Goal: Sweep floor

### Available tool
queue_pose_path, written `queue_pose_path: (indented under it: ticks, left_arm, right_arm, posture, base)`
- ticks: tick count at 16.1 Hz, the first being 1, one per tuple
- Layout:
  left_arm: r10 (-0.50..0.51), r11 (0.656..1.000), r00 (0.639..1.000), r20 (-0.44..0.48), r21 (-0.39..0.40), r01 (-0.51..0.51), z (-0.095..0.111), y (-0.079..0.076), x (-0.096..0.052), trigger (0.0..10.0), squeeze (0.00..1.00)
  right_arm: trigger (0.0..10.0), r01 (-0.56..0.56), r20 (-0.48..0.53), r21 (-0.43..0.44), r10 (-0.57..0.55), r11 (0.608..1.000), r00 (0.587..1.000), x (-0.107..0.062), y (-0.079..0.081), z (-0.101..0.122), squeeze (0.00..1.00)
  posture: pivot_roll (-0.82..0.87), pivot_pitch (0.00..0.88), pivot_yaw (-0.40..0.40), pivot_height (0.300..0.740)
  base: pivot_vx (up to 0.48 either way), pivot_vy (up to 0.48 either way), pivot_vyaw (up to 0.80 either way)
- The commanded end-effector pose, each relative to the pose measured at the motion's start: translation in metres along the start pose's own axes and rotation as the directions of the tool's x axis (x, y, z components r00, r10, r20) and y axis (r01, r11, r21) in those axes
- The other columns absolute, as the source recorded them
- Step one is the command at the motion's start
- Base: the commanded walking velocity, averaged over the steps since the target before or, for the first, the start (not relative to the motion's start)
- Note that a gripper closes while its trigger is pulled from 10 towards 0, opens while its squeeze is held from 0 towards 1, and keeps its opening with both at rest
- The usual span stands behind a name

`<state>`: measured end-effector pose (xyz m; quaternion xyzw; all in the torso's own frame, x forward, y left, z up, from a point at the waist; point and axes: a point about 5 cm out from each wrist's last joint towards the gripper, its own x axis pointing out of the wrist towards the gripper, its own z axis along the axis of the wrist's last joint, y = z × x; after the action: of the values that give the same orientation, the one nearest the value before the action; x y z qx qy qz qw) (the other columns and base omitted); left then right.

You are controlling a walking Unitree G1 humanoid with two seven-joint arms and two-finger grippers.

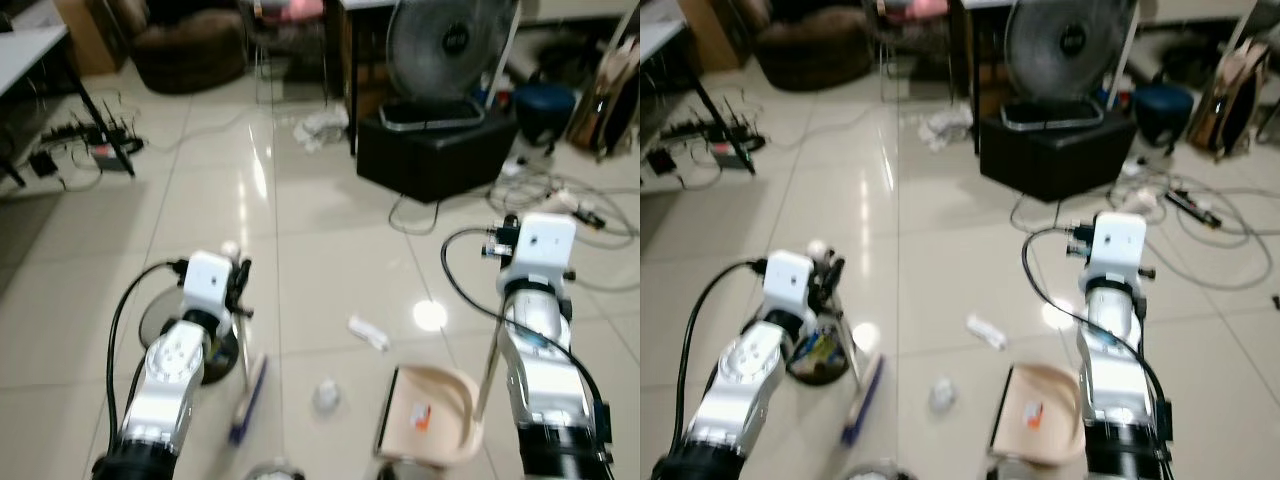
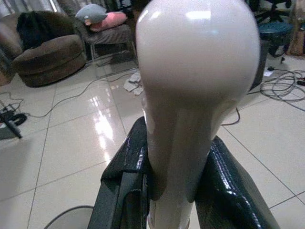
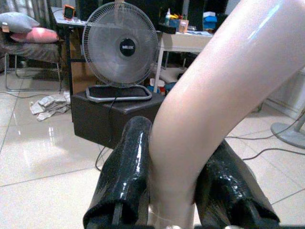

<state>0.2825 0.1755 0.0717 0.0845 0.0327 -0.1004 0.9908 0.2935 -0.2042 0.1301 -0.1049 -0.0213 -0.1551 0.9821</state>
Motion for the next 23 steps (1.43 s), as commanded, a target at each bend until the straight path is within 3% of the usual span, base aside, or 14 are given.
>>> queue_pose_path:
  ticks: [1,6,9,14,19,20,22,23]
  left_arm:
    - [0.057,0.998,0.996,0.069,-0.001,-0.057,0.013,0.009,0.004,10.0,0.0]
    - [0.054,0.995,0.989,0.14,0.075,-0.065,0.028,0.007,0.011,10.0,0.0]
    - [0.065,0.994,0.987,0.146,0.077,-0.077,0.031,0.008,0.015,10.0,0.0]
    - [0.043,0.997,0.99,0.136,0.061,-0.052,0.028,0.004,0.014,10.0,0.0]
    - [0.014,0.998,0.99,0.138,0.063,-0.023,0.028,0.001,0.014,10.0,0.0]
    - [0.009,0.998,0.99,0.139,0.053,-0.016,0.028,0.001,0.014,10.0,0.0]
    - [0.009,0.999,0.991,0.136,0.051,-0.016,0.027,0.002,0.014,10.0,0.0]
    - [0.01,0.999,0.991,0.135,0.05,-0.016,0.026,0.002,0.013,10.0,0.0]
  right_arm:
    - [10.0,-0.017,0.044,-0.007,0.018,1.0,0.999,0.002,0.002,0.009,0.0]
    - [10.0,0.014,0.055,0.062,-0.018,0.998,0.998,0.002,-0.002,0.01,0.0]
    - [10.0,0.013,0.076,0.089,-0.02,0.996,0.997,0.001,0.0,0.012,0.0]
    - [10.0,0.027,0.125,0.059,-0.034,0.998,0.992,0.001,0.0,0.014,0.0]
    - [10.0,-0.023,0.116,0.056,0.016,0.998,0.993,-0.001,0.01,0.011,0.0]
    - [10.0,-0.061,0.056,0.092,0.056,0.994,0.997,-0.003,0.016,0.004,0.0]
    - [10.0,-0.077,0.056,0.114,0.071,0.99,0.996,-0.005,0.019,0.003,0.0]
    - [10.0,-0.108,0.069,0.088,0.102,0.99,0.992,-0.005,0.023,0.004,0.0]
  posture:
    - [0.0,0.071,0.071,0.74]
    - [0.01,0.078,0.073,0.74]
    - [0.01,0.073,0.074,0.74]
    - [0.02,0.059,0.075,0.74]
    - [0.02,0.046,0.08,0.74]
    - [0.01,0.05,0.084,0.74]
    - [0.01,0.048,0.082,0.74]
    - [0.01,0.048,0.081,0.74]
  base:
    - [0.0,0.0,0.0]
    - [0.0,0.0,0.0]
    - [0.0,0.0,0.0]
    - [0.0,0.0,0.0]
    - [0.096,0.0,0.0]
    - [0.289,0.0,0.0]
    - [0.296,0.0,-0.4]
    - [0.304,0.0,-0.8]
